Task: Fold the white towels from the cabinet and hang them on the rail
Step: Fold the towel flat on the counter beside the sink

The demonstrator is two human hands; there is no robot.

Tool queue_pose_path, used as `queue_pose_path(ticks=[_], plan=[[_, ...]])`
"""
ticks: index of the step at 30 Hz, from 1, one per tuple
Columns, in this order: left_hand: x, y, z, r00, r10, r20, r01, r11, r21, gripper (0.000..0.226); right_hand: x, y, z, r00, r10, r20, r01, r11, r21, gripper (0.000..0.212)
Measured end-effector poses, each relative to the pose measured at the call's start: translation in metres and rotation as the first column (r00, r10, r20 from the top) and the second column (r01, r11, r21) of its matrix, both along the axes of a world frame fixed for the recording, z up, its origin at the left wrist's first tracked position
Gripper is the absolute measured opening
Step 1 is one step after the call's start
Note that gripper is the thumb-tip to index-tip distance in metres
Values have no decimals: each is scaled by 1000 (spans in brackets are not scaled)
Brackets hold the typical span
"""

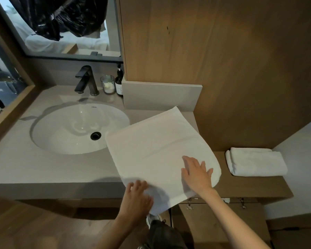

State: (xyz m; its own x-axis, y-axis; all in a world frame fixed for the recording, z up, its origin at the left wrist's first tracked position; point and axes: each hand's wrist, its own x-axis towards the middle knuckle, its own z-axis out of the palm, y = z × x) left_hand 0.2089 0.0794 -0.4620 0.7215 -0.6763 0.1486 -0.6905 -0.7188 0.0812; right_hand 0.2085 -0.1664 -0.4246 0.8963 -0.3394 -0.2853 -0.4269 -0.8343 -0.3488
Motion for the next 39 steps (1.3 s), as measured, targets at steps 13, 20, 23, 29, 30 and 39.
queue_pose_path(ticks=[13, 20, 23, 29, 30, 39], plan=[[134, -54, 20, 983, 94, -157, -111, 989, -98, 40, 36, -12, 3, 994, 27, -102, -22, 998, 58, 60], [138, -44, 14, 993, 101, -53, -106, 990, -97, 25, 51, -33, 7, 981, 154, -122, -153, 988, 18, 71], [109, -34, 16, 992, 121, -27, -124, 979, -163, 27, 67, -42, 10, 955, 269, -124, -267, 963, 30, 71], [84, -21, 8, 974, 223, -46, -228, 952, -203, 24, 113, -26, 22, 885, 457, -89, -464, 882, -86, 51], [88, -24, 8, 963, 264, -54, -269, 939, -216, 26, 120, -17, 21, 891, 452, -40, -452, 879, -148, 46], [123, -75, 0, 844, 455, -285, -469, 883, 20, 57, 123, 39, -39, 878, 456, 147, -421, 880, -219, 52]])
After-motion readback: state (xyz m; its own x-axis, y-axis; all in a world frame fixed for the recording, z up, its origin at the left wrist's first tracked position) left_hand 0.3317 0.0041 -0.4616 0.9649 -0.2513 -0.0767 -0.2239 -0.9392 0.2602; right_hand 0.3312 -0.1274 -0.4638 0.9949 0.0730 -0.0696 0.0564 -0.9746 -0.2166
